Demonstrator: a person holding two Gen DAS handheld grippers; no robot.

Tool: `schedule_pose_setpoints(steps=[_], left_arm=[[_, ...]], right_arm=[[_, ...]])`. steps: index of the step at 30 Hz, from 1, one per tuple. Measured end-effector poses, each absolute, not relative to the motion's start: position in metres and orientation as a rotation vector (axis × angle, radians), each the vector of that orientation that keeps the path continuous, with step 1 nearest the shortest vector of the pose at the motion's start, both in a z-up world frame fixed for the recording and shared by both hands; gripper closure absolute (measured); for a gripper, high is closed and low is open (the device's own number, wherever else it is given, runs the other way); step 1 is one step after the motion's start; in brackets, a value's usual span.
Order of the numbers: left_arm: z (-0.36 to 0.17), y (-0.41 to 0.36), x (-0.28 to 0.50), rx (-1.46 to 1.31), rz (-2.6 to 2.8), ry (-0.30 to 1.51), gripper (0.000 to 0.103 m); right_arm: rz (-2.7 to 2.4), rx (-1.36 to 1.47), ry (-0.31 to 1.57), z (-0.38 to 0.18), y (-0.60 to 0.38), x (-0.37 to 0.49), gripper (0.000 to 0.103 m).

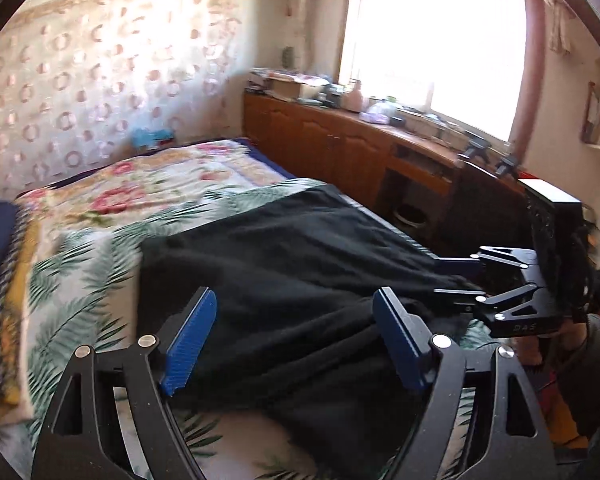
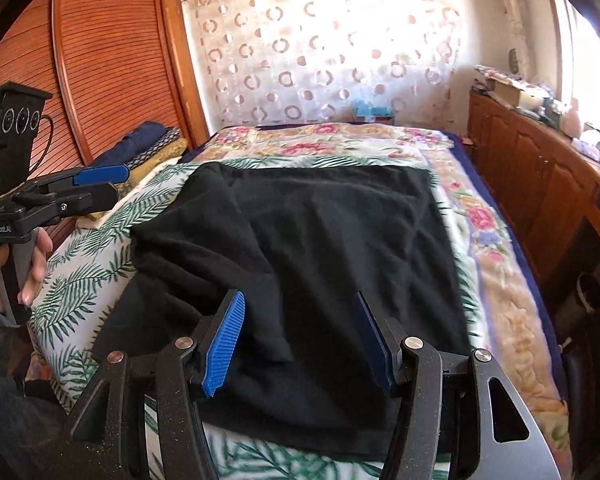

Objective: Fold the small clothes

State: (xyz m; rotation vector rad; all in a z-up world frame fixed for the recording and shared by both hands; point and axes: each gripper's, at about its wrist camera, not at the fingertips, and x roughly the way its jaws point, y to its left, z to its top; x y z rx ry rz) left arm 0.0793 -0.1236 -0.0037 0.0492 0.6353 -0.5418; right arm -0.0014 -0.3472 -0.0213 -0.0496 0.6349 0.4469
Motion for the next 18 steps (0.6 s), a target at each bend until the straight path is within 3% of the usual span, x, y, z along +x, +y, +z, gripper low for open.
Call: schedule_pose_setpoints(steps=[15, 18], left_arm=[[-0.038, -0.061, 0.075, -0.055, -0.387, 0.657, 0.022], [-0.042, -0.060, 0.074, -0.063, -0.382, 0.656, 0.022]], right_arm=[[0.511, -0.142, 0.783, -0.048, -0.315, 0.055, 0.044], [0.528, -0.173, 0.770, -0.044, -0.313, 0.054, 0.071]])
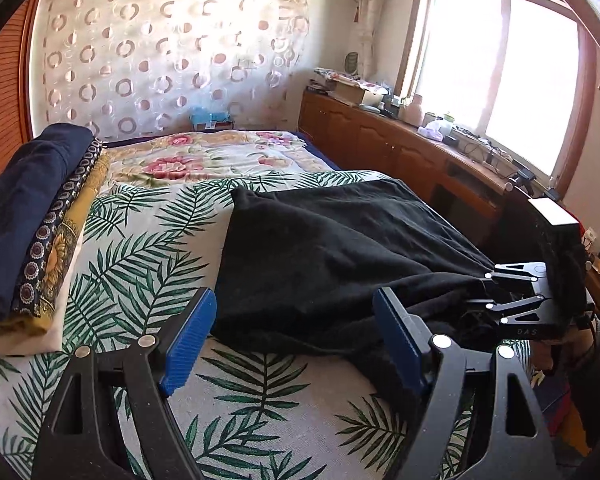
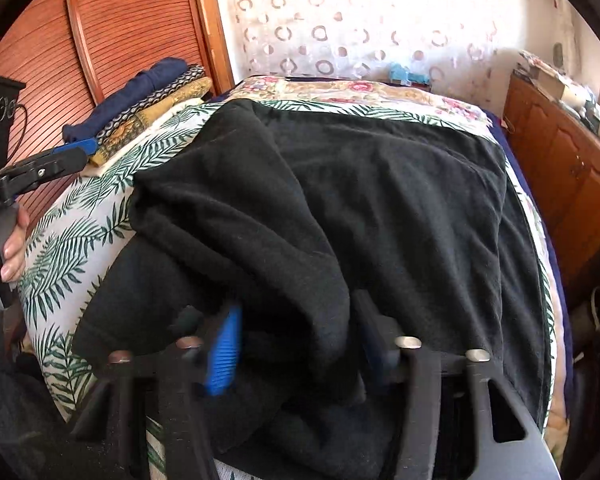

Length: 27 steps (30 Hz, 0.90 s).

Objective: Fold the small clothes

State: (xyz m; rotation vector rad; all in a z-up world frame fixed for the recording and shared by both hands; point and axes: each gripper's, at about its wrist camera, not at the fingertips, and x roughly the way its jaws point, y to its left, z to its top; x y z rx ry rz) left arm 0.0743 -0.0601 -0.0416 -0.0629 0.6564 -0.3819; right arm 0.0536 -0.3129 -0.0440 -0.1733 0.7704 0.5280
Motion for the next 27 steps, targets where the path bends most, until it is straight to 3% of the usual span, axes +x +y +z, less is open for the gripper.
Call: schedule_pose_setpoints(steps=[1, 2, 12, 18, 21, 27], left_arm=[[-0.042, -0.060, 0.074, -0.062, -0.378, 0.651, 0.022], [-0.041, -0.061, 0.074, -0.060, -0.377, 0.647, 0.022], [-0.032, -0.060, 0.067, -0.053, -0.371, 0.615, 0.022], [-0.031, -0.063, 0.065, -0.050, -0.383, 0.611, 0.022], [-0.031, -0.063, 0.064, -0.044, -0.385, 0.608, 0.022], [-0.030, -0.062, 0.064, -0.041, -0.379, 0.605, 0.022]], right_arm=[[0.519, -0.192, 0.756, -0.042, -0.312, 0.048, 0.086], [0.510, -0.209, 0.740, -0.040, -0.311, 0.047, 0.091], [0.481, -0.138, 0.508, 0.019, -0.340, 0.012, 0.093], [0.387, -0.129, 0.582, 0.011, -0.370, 0.016, 0.093], [0.353, -0.147, 0.661, -0.008, -0.376, 0.020, 0.089], [0.337, -0.169, 0.680, -0.006, -0.369, 0.022, 0.064]])
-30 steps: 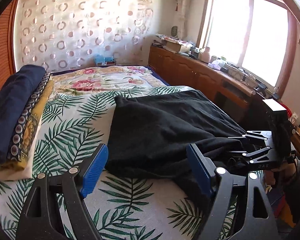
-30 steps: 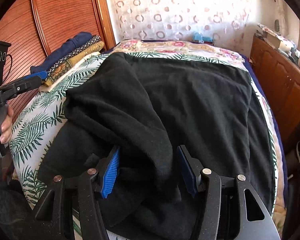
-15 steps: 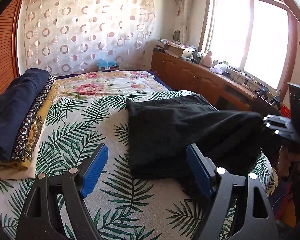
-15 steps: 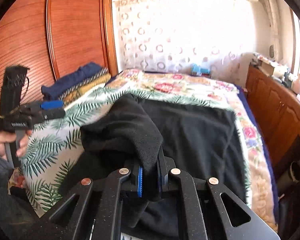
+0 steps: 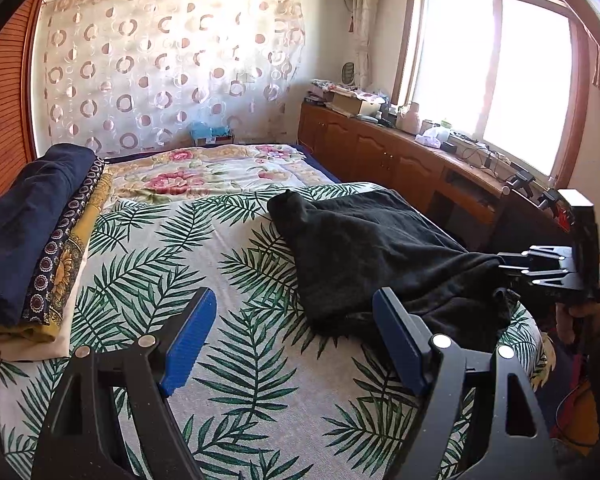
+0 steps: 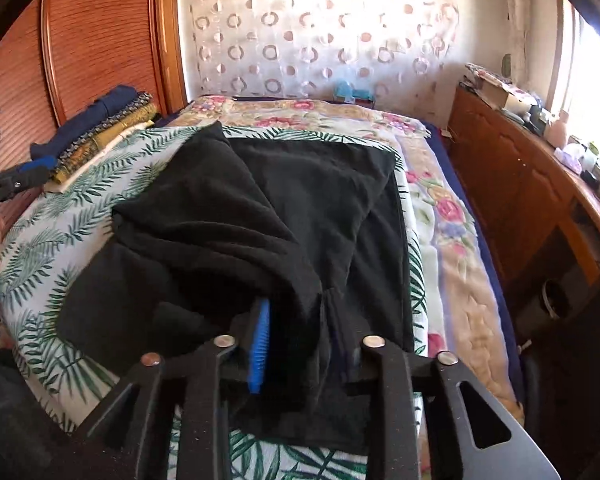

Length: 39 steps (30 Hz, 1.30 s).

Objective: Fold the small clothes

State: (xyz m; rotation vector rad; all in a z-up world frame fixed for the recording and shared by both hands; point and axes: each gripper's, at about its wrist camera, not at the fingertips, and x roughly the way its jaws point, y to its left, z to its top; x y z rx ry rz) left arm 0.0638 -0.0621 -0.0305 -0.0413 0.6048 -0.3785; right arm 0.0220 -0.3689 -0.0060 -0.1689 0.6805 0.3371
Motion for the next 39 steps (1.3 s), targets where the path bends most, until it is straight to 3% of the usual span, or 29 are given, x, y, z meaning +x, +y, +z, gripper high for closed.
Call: schedule_pose_setpoints(steps=[1, 4, 7, 27, 39], left_arm=[[-0.030, -0.063, 0.063, -0.039, -0.377, 0.604, 0.022], [-0.031, -0.062, 0.062, -0.039, -0.371, 0.602, 0.022], [-0.029, -0.061, 0.061, -0.039, -0.367, 0.597, 0.022], [-0.030, -0.034, 0.054, -0.054, -0.301, 0.585, 0.022], [-0.033, -0.018, 0.054, -0.075, -0.283, 0.586, 0.022]], right_arm=[[0.336, -0.168, 0.665, -0.001, -0.369, 0.019, 0.059], [0.352, -0.162, 0.608, 0.011, -0.369, 0.006, 0.058], [0.388, -0.170, 0.566, 0.022, -0.354, 0.005, 0.046], [0.706, -0.353, 0.723, -0.010, -0.208, 0.081, 0.046], [0.732, -0.485, 0.812, -0.042, -0.168, 0.113, 0.046]])
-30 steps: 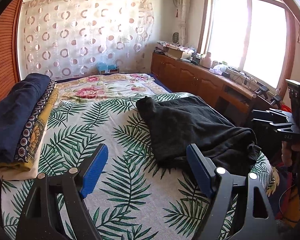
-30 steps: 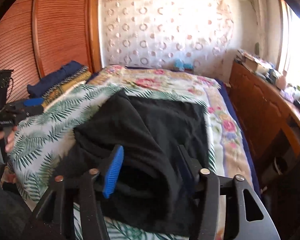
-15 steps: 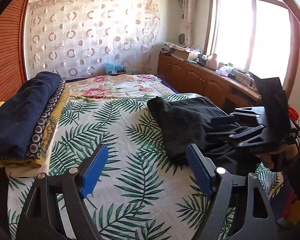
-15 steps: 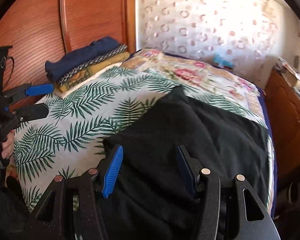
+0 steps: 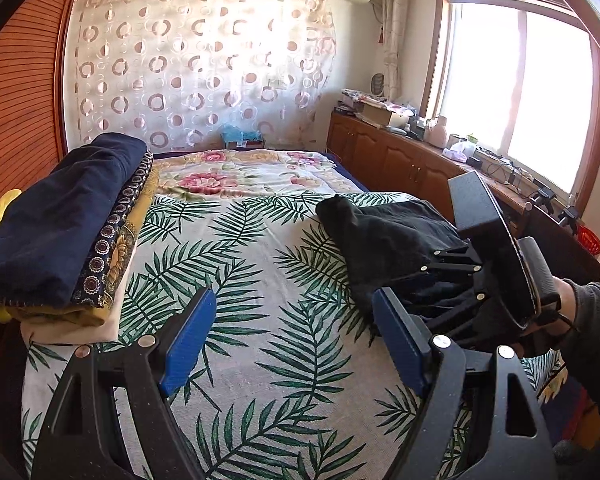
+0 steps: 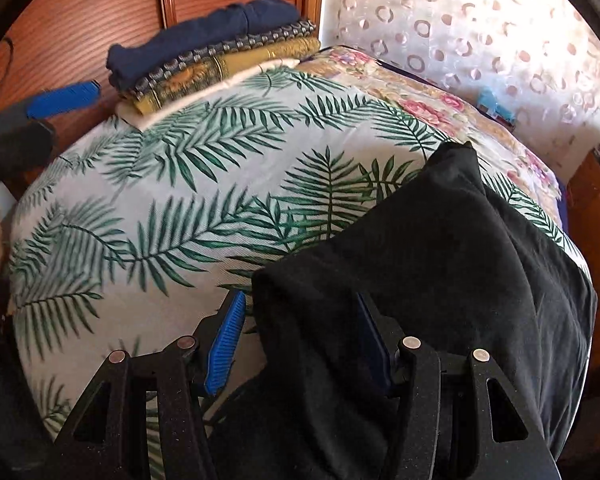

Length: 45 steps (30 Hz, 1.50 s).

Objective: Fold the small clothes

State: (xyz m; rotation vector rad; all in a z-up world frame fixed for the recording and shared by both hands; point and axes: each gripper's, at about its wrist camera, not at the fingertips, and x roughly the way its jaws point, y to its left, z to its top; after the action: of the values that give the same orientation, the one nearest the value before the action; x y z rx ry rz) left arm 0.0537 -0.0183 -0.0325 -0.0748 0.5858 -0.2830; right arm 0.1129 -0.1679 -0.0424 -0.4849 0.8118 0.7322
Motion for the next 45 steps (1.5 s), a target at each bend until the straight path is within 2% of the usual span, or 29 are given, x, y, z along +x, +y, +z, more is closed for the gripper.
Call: schedule_pose_setpoints(steps=[1, 2, 3, 9, 14, 19, 22, 25, 28, 30, 33, 42, 45], left_arm=[[-0.033, -0.018, 0.054, -0.074, -0.284, 0.587, 0.022], [-0.034, -0.019, 0.054, -0.073, -0.286, 0.589, 0.022], [-0.034, -0.019, 0.054, -0.072, -0.288, 0.590, 0.022], [-0.036, -0.023, 0.054, -0.063, -0.299, 0.602, 0.022], [-0.037, -0.027, 0.054, -0.058, -0.311, 0.605, 0.022], [-0.037, -0.032, 0.056, -0.056, -0.323, 0.613, 0.022], [-0.040, -0.034, 0.056, -0.055, -0.333, 0.621, 0.022], [-0.043, -0.039, 0.057, -0.046, -0.341, 0.633, 0.022], [-0.046, -0.043, 0.058, -0.040, -0.350, 0.641, 0.022], [-0.047, -0.047, 0.058, -0.037, -0.360, 0.646, 0.022], [-0.048, -0.055, 0.057, -0.032, -0.375, 0.650, 0.022], [-0.051, -0.082, 0.056, 0.001, -0.426, 0.669, 0.022], [-0.054, -0.091, 0.058, -0.001, -0.444, 0.683, 0.022]], right_arm=[[0.735, -0.486, 0.802, -0.042, -0.169, 0.112, 0.059], [0.738, -0.489, 0.783, -0.041, -0.170, 0.112, 0.087], [0.744, -0.485, 0.778, -0.040, -0.171, 0.112, 0.094], [0.688, -0.375, 0.623, 0.010, -0.205, 0.106, 0.096], [0.523, -0.341, 0.532, 0.055, -0.254, 0.135, 0.097], [0.325, -0.350, 0.543, 0.066, -0.299, 0.189, 0.097], [0.163, -0.366, 0.584, 0.054, -0.318, 0.223, 0.097], [-0.034, -0.352, 0.660, 0.034, -0.337, 0.246, 0.095], [0.011, -0.298, 0.675, 0.024, -0.346, 0.236, 0.081], [0.061, -0.297, 0.682, 0.022, -0.347, 0.226, 0.081], [0.142, -0.308, 0.680, 0.018, -0.343, 0.193, 0.079], [0.320, -0.270, 0.643, 0.005, -0.358, 0.050, 0.046], [0.330, -0.265, 0.652, -0.010, -0.366, 0.018, 0.044]])
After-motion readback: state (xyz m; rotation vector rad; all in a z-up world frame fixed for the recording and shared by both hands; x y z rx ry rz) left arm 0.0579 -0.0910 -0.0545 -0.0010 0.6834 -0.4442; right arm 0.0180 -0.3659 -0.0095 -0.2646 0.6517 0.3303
